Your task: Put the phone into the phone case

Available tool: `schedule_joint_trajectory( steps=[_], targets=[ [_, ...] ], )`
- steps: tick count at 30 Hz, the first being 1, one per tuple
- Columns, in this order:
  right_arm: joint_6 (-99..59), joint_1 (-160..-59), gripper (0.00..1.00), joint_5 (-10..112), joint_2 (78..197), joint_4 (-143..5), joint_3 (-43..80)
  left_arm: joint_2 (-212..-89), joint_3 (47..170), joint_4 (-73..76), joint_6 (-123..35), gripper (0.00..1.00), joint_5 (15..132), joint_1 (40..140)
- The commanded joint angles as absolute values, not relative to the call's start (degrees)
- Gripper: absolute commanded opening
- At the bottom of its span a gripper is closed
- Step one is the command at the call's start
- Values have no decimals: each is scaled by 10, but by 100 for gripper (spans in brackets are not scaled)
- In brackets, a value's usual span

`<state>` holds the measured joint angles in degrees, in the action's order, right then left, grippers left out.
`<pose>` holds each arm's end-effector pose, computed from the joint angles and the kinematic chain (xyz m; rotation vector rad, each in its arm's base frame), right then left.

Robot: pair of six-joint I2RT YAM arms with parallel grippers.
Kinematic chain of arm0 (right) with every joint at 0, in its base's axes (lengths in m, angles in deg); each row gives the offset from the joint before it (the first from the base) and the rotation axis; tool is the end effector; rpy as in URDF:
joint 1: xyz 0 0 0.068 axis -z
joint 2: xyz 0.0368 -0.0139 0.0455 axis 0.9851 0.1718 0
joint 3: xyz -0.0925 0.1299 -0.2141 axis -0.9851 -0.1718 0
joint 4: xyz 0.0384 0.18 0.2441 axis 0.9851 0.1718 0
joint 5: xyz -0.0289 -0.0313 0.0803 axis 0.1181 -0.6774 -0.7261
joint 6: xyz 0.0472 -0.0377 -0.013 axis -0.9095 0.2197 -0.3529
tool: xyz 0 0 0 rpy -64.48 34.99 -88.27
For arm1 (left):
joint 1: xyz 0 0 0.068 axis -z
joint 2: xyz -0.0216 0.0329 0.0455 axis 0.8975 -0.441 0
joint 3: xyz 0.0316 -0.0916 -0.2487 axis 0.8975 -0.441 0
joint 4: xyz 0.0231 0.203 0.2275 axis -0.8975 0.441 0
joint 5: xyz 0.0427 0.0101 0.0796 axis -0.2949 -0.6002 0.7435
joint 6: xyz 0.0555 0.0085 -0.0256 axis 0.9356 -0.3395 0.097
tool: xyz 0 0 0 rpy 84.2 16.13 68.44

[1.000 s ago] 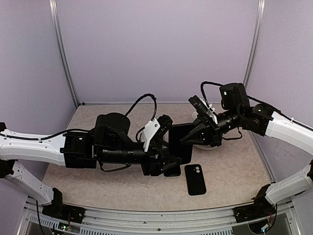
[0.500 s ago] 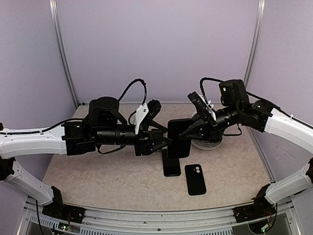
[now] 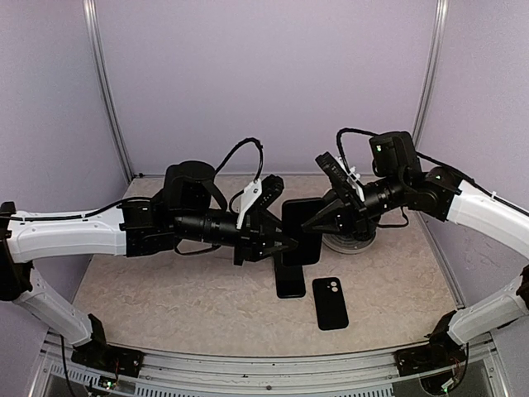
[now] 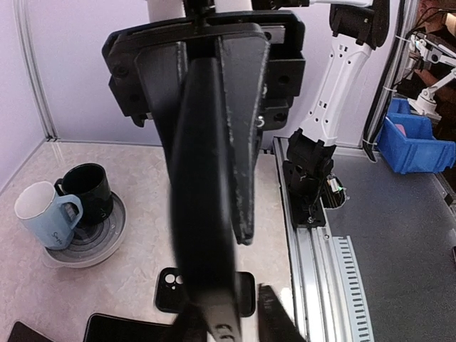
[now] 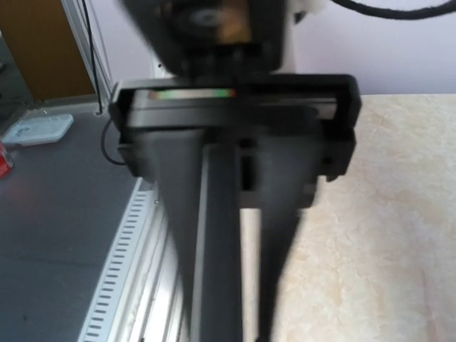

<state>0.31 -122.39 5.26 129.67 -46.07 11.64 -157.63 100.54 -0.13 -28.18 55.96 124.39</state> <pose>0.2202 0.2511 0.3484 -1.4613 1.4791 1.2742 0.1771 -0.3547 0.3016 1.3101 1.4459 -1.0853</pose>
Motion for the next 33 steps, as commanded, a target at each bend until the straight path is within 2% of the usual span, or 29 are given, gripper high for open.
schedule_joint_trajectory(
  steps=[1,3,4,7,10,12,13,16,17,18,19,21,23,25,26,30,33],
  targets=[
    [-18,-1218,0,35,1293,-494,128,-1579,995,-9,-275,50,523,1241],
    [-21,-1218,0,37,1291,-498,127,-1577,985,-24,-280,53,523,1240],
    [-21,-1218,0,37,1291,-498,127,-1574,978,-34,-284,49,525,1239],
    [-26,-1218,0,34,1290,-503,124,-1568,969,-62,-294,27,534,1239],
    [-32,-1219,0,28,1289,-510,120,-1575,982,-64,-298,18,534,1239],
    [-36,-1218,0,28,1287,-516,116,-1587,990,-64,-303,3,536,1240],
    [-38,-1218,0,28,1285,-518,114,-1590,993,-65,-307,0,538,1239],
    [-53,-1217,1,46,1283,-528,102,-1595,993,-77,-318,0,552,1239],
    [-69,-1218,20,66,1281,-535,94,-1592,986,-85,-326,0,557,1238],
    [-87,-1216,43,89,1278,-545,84,-1589,979,-96,-337,0,558,1237],
    [-107,-1216,58,111,1273,-558,67,-1584,969,-110,-344,0,558,1238],
    [-151,-1213,72,128,1262,-592,24,-1575,957,-132,-351,0,550,1238],
    [-185,-1213,75,136,1255,-619,-9,-1573,957,-138,-355,0,547,1239],
    [-220,-1213,70,132,1249,-659,-34,-1580,961,-134,-356,0,542,1238],
    [-235,-1213,63,123,1245,-688,-46,-1583,959,-136,-357,0,540,1239],
    [-301,-1213,29,93,1230,-809,-91,-1585,957,-133,-351,0,532,1239],
    [-315,-1213,2,86,1229,-835,-101,-1589,957,-125,-352,0,527,1239]
  ],
)
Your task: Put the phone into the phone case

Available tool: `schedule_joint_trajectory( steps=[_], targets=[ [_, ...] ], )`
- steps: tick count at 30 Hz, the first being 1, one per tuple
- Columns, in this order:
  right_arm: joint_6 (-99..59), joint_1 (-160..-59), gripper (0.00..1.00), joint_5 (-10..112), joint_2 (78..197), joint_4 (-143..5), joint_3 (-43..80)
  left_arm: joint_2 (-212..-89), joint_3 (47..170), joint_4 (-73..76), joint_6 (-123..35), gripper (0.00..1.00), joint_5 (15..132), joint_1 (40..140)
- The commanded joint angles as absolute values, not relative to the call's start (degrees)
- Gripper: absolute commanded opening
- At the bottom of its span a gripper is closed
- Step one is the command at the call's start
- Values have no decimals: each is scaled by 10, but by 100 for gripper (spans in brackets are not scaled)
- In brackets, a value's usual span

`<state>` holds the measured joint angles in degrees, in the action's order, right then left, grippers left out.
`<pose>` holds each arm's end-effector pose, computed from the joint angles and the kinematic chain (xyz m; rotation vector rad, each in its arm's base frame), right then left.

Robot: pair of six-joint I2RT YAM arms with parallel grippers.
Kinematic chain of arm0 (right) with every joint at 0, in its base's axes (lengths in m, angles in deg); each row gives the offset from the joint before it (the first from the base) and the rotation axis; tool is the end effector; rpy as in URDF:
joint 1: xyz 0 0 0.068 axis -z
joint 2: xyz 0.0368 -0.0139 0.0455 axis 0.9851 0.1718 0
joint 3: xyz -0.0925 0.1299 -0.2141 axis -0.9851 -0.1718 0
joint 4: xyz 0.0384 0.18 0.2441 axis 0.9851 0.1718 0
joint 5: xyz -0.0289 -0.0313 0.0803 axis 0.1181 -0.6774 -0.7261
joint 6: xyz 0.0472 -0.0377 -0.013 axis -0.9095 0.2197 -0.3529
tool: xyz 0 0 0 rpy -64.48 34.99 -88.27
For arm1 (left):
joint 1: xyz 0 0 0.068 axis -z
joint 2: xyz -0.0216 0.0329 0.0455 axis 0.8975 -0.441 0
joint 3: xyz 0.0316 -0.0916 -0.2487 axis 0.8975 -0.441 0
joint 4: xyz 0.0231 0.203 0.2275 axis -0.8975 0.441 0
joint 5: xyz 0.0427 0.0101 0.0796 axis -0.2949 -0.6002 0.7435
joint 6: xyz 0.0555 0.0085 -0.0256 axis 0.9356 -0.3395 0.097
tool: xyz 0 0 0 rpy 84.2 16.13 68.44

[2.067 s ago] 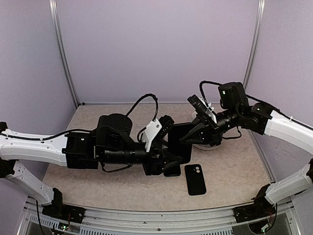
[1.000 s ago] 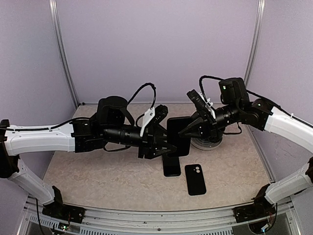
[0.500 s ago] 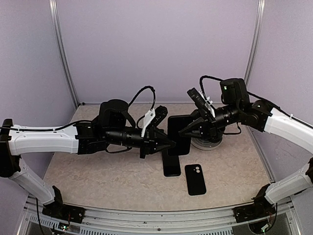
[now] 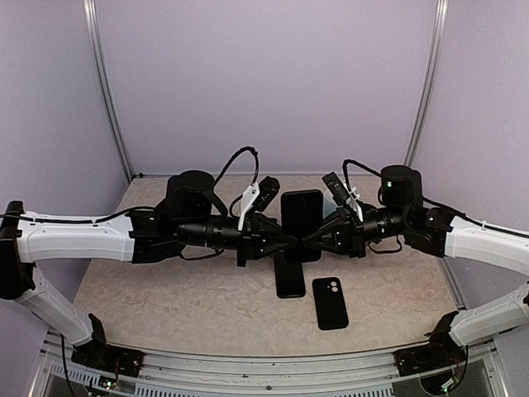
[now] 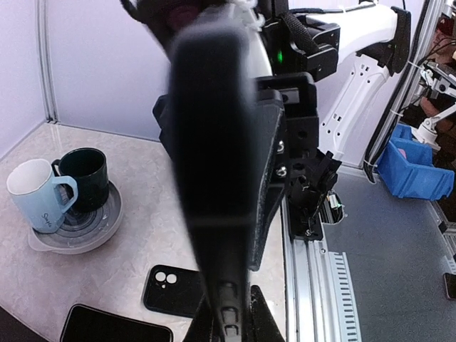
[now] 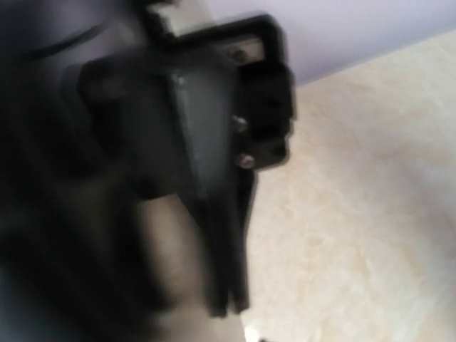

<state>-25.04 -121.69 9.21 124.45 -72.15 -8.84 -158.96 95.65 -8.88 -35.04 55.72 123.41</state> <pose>0.2147 0.2382 0.2785 -1.1223 1.6894 1.4295 0.1836 -0.3528 0.2755 1.2077 1.5016 -1.1624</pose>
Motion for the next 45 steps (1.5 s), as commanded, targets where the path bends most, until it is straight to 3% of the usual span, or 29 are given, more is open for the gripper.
schedule_joint_trajectory(
  steps=[1,2,3,5,7,9,13,16,17,20,21,22,29,37,45],
  targets=[
    [-315,-1213,0,80,1230,-835,-102,-1591,957,-123,-353,0,525,1238],
    [-314,-1213,2,75,1230,-832,-102,-1593,957,-121,-355,0,521,1239],
    [-312,-1213,21,69,1230,-825,-101,-1594,957,-119,-356,0,517,1239],
    [-303,-1213,41,70,1229,-807,-97,-1593,956,-118,-357,0,515,1239],
    [-298,-1213,45,73,1229,-800,-95,-1592,954,-118,-358,0,514,1239],
    [-297,-1213,40,73,1230,-801,-92,-1592,954,-117,-359,0,514,1240],
    [-302,-1213,3,61,1230,-810,-93,-1594,955,-119,-362,0,515,1243],
    [-308,-1213,0,73,1220,-800,-101,-1601,954,-116,-367,0,517,1245],
    [-310,-1213,0,98,1215,-782,-100,-1604,952,-116,-371,4,520,1245],
    [-325,-1201,0,183,1220,-678,-82,-1613,936,-117,-388,64,565,1245],
    [-336,-1193,0,202,1229,-639,-77,-1614,930,-114,-393,75,592,1245],
    [-349,-1182,0,210,1240,-608,-77,-1619,928,-106,-397,80,612,1244],
    [-414,-1160,0,267,1290,-468,-115,-1662,928,-50,-397,82,674,1244],
    [-473,-1160,0,289,1272,-486,-182,-1746,973,13,-355,79,724,1284],
    [-468,-1161,0,287,1317,-540,-201,-1826,1011,60,-335,69,743,1304]
  ],
)
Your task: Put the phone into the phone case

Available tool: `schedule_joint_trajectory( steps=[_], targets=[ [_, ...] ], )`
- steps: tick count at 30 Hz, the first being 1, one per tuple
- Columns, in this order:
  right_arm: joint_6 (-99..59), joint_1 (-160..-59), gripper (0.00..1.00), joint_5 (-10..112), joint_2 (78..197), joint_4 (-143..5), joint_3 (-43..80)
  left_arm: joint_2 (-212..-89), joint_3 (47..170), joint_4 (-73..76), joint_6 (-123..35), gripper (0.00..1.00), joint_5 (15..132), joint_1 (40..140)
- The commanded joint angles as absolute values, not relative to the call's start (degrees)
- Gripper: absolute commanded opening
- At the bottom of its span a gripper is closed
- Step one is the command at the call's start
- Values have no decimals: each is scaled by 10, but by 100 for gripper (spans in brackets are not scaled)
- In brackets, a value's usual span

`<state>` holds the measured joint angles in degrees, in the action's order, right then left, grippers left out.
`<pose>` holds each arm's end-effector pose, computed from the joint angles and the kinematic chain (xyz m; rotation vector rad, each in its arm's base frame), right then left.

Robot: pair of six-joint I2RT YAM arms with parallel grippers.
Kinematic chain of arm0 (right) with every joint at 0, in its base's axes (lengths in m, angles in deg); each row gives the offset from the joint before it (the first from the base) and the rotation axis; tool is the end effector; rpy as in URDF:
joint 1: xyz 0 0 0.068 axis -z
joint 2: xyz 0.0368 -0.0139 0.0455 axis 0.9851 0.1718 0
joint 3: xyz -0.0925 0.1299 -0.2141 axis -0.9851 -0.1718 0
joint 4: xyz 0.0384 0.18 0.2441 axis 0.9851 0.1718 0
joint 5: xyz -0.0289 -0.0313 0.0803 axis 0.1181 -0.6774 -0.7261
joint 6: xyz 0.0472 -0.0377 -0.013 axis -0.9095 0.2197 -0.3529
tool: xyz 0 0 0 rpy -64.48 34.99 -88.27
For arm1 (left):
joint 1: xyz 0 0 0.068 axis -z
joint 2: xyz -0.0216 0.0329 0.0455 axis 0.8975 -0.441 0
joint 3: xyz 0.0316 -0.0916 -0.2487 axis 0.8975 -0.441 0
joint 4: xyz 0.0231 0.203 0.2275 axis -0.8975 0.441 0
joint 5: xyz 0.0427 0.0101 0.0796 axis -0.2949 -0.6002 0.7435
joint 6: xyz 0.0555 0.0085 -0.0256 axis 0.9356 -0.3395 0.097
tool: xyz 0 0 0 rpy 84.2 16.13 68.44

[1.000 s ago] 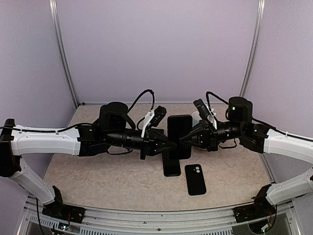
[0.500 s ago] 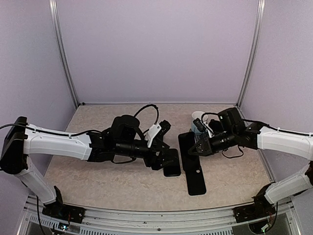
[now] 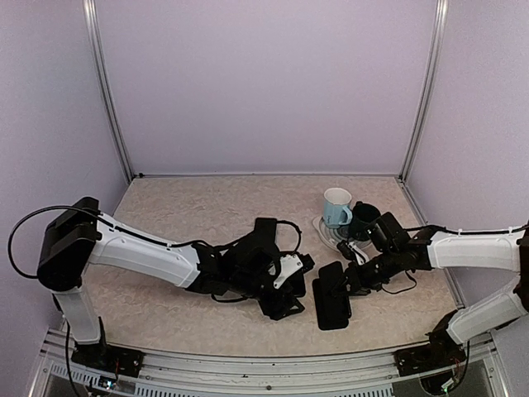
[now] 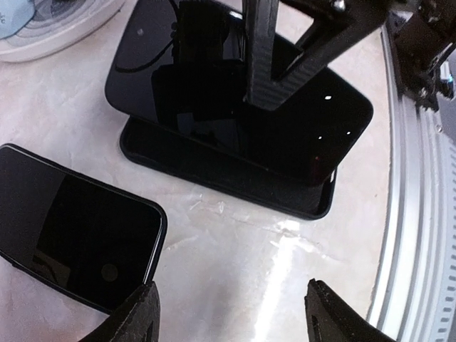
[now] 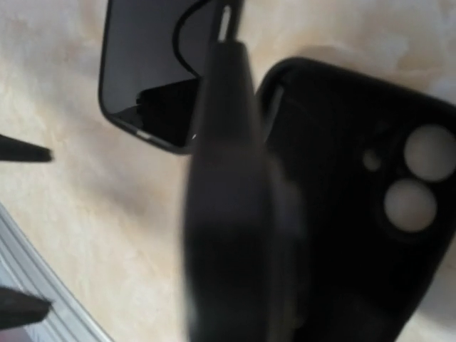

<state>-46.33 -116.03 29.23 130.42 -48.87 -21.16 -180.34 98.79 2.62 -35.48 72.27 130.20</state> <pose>0.2091 0.1802 0.1301 -0.2715 2.7981 1.0533 0.1662 -0.3987 0.1244 1.3467 2.0278 -0.7800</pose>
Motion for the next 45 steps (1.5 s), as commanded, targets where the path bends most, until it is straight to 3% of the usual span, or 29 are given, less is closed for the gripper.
schedule_joint_trajectory(
  steps=[1,8,14,25,40,45],
  targets=[
    [-467,-1161,0,282,1322,-543,-198,-1833,1017,65,-332,67,744,1306],
    [-487,-1161,0,274,1343,-556,-216,-1896,1051,85,-323,59,761,1334],
    [-506,-1161,0,244,1367,-591,-216,-1922,1064,82,-323,58,745,1336],
    [-478,-1160,0,223,1347,-512,-190,-1944,1064,60,-324,56,724,1343],
    [-421,-1160,0,223,1434,-476,-166,-1963,1062,43,-327,57,746,1334],
    [-416,-1160,20,270,1433,-436,-156,-1959,1059,43,-327,57,748,1329]
  ],
)
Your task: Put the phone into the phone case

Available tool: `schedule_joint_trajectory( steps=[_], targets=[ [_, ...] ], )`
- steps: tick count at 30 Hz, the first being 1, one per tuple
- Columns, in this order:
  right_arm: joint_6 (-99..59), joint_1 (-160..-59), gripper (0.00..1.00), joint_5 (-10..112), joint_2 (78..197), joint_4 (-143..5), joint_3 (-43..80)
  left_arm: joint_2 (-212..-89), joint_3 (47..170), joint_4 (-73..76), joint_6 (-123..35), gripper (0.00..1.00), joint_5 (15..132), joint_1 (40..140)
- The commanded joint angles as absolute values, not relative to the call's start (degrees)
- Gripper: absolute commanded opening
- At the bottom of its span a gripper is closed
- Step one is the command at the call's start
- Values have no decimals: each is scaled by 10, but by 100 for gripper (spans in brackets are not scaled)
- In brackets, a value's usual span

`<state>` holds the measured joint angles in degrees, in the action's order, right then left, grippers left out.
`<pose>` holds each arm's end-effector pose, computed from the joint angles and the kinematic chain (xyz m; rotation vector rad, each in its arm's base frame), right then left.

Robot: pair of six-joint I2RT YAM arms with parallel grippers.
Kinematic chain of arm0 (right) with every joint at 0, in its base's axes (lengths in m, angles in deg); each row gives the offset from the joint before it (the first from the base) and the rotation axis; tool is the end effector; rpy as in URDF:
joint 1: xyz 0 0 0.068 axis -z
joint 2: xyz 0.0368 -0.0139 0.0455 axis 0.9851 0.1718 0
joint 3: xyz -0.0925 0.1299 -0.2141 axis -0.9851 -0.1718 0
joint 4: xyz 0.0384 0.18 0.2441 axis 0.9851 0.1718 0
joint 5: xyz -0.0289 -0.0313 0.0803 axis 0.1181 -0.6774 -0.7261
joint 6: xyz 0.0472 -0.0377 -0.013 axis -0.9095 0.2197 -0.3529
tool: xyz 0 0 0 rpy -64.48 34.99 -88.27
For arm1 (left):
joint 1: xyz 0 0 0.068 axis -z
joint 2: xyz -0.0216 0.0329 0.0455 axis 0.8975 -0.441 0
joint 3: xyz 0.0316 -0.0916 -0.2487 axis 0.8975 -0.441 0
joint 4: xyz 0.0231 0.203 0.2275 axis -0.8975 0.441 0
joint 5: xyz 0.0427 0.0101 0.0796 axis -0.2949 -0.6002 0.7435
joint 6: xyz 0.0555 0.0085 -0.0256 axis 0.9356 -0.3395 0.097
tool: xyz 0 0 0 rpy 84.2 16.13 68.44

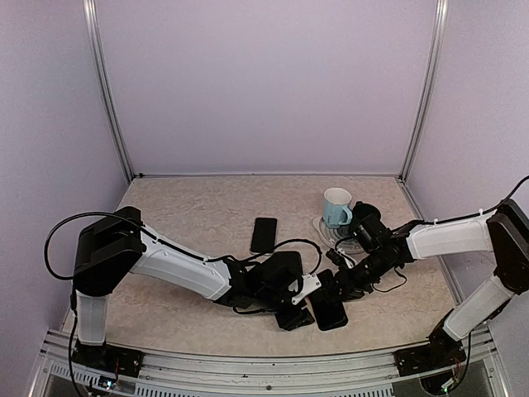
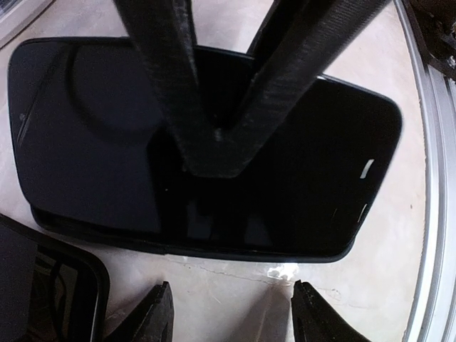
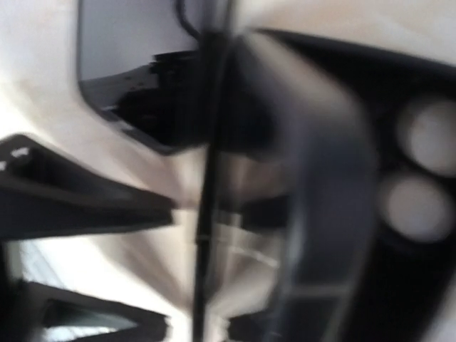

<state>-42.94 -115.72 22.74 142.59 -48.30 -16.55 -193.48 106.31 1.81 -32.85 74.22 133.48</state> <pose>0.2225 0.1934 0.1007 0.3374 -2.8971 -1.1188 0.1554 -0.4362 0.0707 1.4731 2.0330 -0.7028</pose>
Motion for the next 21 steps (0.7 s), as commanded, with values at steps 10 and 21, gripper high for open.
schedule_joint_trajectory(
  steps=[10,21],
  targets=[
    [-402,-1160,25,309,1436,-417,-142,-1959,1052,43,-326,57,758,1312],
    [-363,-1176,0,313,1467,-391,-150,-1966,1059,43,-326,56,760,1297]
  ],
)
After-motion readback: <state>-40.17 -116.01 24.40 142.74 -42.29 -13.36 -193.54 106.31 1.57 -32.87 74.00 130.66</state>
